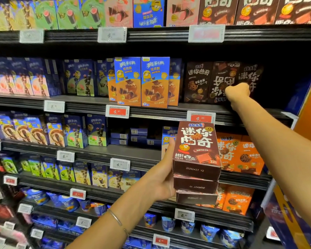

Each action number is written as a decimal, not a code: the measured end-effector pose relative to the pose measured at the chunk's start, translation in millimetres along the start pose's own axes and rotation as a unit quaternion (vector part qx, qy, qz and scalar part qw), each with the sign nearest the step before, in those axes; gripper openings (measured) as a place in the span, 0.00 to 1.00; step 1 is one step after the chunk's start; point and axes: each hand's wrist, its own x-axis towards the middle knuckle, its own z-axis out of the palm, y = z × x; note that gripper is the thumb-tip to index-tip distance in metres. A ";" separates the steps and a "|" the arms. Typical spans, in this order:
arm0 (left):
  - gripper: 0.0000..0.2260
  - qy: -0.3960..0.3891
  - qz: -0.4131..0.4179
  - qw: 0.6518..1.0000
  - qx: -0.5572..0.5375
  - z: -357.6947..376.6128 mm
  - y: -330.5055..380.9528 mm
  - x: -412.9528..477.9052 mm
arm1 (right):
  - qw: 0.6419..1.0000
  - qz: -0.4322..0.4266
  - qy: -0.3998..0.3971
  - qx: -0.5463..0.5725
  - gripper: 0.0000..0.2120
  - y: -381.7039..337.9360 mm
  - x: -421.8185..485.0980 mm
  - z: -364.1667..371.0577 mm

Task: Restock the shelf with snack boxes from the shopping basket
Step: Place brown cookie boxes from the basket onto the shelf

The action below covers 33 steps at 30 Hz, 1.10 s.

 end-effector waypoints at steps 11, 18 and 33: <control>0.47 -0.002 -0.009 1.000 -0.004 -5.0 3.8 1.1 | 0.993 0.020 -0.004 -0.113 0.23 -2.0 -11.6 -2.8; 0.44 -0.017 0.000 1.000 -0.015 -6.7 2.0 10.2 | 0.989 -0.118 -0.053 0.068 0.16 -19.7 -97.0 -52.3; 0.47 0.016 0.129 0.991 0.019 9.2 -15.9 24.8 | 0.889 -0.023 -0.448 -0.094 0.26 24.0 -190.2 -105.4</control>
